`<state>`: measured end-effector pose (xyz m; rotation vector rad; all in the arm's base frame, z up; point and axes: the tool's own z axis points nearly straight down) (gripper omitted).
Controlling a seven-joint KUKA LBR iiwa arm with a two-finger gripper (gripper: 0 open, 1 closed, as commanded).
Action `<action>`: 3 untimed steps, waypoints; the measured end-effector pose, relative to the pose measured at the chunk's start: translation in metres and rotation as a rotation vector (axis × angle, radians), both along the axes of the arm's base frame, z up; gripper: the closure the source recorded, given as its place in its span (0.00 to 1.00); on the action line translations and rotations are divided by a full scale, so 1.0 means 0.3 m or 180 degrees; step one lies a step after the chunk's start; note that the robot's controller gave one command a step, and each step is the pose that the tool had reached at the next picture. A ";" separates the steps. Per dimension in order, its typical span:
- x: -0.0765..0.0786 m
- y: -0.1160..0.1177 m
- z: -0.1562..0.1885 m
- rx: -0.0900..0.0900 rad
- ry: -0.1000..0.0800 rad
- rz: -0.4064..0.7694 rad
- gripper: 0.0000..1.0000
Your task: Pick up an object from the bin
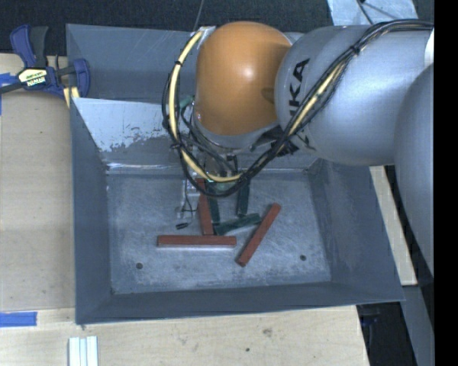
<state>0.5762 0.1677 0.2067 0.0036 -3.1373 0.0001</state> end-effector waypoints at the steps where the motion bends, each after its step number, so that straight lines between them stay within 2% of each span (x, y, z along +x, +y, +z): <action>1: 0.009 -0.005 0.005 0.0006 -0.0028 0.0027 0.00; 2: 0.033 -0.093 -0.176 0.0004 -0.0033 0.0370 0.00; 3: 0.089 -0.133 -0.304 0.0002 -0.0030 0.0952 0.00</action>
Offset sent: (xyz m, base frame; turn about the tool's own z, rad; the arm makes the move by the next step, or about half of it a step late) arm 0.0159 -0.0559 -0.1121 -0.2293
